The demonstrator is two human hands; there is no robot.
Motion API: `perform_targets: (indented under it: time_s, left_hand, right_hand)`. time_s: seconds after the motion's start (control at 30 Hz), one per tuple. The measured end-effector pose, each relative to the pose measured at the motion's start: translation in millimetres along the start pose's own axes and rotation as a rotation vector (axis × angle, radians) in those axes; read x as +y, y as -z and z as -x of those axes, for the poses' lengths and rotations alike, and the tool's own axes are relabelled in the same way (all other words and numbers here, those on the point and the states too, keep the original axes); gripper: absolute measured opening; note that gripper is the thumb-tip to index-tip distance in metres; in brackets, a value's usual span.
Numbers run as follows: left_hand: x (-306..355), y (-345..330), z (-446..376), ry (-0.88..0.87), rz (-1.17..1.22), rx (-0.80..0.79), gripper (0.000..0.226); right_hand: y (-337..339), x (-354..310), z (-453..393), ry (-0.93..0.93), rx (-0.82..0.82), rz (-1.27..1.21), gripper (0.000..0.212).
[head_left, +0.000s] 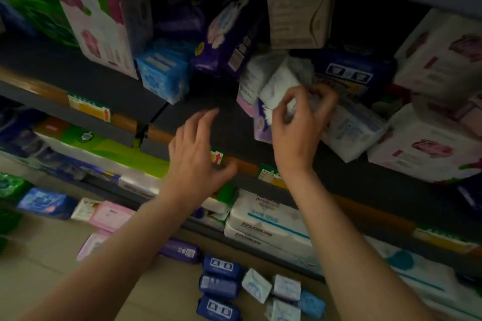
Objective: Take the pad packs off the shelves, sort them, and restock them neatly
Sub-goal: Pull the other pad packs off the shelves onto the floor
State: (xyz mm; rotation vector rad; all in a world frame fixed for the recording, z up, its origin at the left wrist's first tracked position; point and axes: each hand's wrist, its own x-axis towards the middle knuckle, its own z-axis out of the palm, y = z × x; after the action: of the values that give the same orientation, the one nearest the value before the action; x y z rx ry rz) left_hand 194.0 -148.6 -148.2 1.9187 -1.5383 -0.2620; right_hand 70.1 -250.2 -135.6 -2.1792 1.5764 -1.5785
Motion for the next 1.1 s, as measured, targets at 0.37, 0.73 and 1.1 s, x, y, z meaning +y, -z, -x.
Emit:
perform_targets:
  time_s: [0.37, 0.73, 1.1]
  left_hand:
    - [-23, 32, -22, 0.126, 0.387, -0.123, 0.11]
    - [-66, 31, 44, 0.22, 0.485, -0.234, 0.101]
    - [-149, -22, 170, 0.604, 0.3, -0.354, 0.103]
  right_hand:
    - [50, 13, -39, -0.186, -0.46, -0.212, 0.049]
    - [59, 26, -12, -0.163, -0.5, 0.783, 0.078]
    - [123, -36, 137, 0.306, -0.262, 0.194, 0.04]
